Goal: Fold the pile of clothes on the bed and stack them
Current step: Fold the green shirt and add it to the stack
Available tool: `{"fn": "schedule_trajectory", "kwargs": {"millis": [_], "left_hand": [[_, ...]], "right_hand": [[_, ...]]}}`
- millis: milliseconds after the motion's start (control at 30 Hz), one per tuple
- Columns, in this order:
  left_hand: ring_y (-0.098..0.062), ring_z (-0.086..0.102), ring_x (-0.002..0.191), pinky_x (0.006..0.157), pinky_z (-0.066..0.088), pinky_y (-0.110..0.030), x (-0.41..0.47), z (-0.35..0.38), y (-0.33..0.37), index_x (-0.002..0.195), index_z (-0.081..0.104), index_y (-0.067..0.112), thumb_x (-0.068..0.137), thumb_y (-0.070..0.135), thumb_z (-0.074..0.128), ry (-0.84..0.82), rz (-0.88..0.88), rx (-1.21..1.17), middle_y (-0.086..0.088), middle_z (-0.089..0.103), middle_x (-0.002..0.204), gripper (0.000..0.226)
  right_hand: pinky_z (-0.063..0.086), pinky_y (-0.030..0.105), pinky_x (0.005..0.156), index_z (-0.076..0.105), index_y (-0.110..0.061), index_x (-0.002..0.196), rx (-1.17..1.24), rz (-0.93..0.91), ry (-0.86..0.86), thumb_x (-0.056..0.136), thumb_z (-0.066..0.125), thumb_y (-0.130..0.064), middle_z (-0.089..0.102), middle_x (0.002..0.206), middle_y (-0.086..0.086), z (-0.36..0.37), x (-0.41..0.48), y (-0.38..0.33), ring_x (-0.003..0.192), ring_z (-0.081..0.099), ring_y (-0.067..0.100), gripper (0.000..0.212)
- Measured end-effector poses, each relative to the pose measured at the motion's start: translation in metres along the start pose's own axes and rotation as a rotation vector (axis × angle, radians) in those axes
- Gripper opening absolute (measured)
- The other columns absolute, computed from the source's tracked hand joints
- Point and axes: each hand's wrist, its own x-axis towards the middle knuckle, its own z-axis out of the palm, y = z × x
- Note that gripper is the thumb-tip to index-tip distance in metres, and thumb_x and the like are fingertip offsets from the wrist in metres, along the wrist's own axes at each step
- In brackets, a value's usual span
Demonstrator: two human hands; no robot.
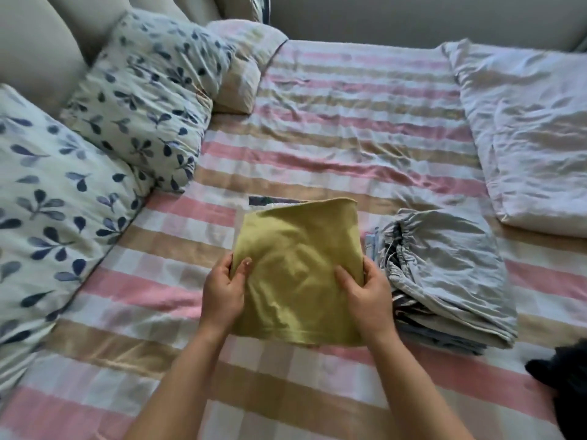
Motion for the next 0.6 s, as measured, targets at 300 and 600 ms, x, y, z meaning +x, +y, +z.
{"fn": "schedule_trajectory", "kwargs": {"millis": [300,600], "left_hand": [[-0.029,0.061,0.095,0.086,0.050,-0.040,0.114,0.034,-0.060,0.109,0.058,0.004,0.093,0.019,0.053,-0.130,-0.294,0.040,-0.017,0.065,0.107,0.023],[-0.031,0.062,0.072,0.065,0.052,-0.037,0.012,0.028,-0.102,0.107,0.051,0.000,0.086,0.009,0.061,-0.032,-0.478,0.076,-0.020,0.062,0.095,0.025]], "right_hand": [[0.050,0.034,0.085,0.053,-0.008,0.123,-0.212,0.188,-0.088,0.090,0.058,-0.019,0.062,0.114,0.009,0.043,0.115,0.040,0.098,0.059,0.022,0.035],[0.036,0.016,0.035,0.054,-0.005,0.088,-0.239,0.375,-0.223,0.091,0.053,-0.009,0.063,0.065,0.008,-0.001,0.031,0.099,0.036,0.053,0.008,0.006]]}}
